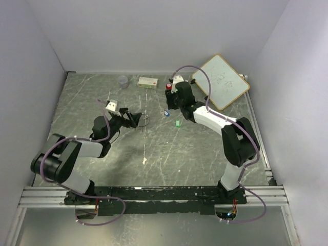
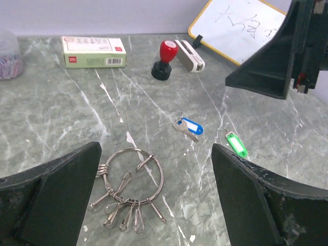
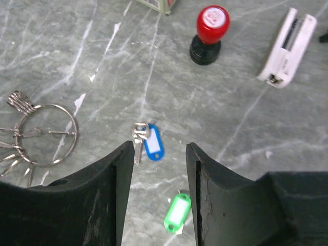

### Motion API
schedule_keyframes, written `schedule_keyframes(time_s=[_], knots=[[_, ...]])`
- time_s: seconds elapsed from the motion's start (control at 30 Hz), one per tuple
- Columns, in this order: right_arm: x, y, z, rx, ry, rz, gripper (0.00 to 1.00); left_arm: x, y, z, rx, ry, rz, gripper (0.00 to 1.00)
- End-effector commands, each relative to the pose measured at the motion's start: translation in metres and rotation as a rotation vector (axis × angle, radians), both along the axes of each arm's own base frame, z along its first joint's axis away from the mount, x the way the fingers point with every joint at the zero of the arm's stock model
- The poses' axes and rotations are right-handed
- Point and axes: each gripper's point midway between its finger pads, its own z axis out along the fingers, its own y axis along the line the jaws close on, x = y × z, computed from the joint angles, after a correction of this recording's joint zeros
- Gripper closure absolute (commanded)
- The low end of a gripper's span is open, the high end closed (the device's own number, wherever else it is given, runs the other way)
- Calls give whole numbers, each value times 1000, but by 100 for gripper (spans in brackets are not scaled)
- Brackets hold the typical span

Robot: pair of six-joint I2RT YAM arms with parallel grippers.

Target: Remove the keys from the keyring

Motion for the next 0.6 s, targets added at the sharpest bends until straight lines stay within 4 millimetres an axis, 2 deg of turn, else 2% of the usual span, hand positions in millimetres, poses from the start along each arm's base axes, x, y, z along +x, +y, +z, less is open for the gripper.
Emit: schedule_keyframes(time_s=[0.0,0.1,0.17,0.33,0.43,0.47,0.5,0.57], knots=[[-8,-28,10,-29,-39,-109,54,-2,15,3,78,7,57,0],[-21,-49,15,-42,-59,-178,53,-7,22,6,105,16,80,0],[-30,-65,21,-52,-81,-238,48,-10,28,12,114,6,102,1],[-56,-112,23,-79,-94,-434,42,-16,37,19,171,-3,122,11],[-70,-130,30,-67,-122,-509,38,-19,43,20,190,1,146,16],[-75,-135,32,-62,-129,-524,37,-19,46,21,193,0,155,14],[-79,-139,35,-54,-138,-537,25,-19,50,20,192,7,179,0],[-86,-146,41,-44,-156,-564,16,-19,58,19,187,22,223,2]])
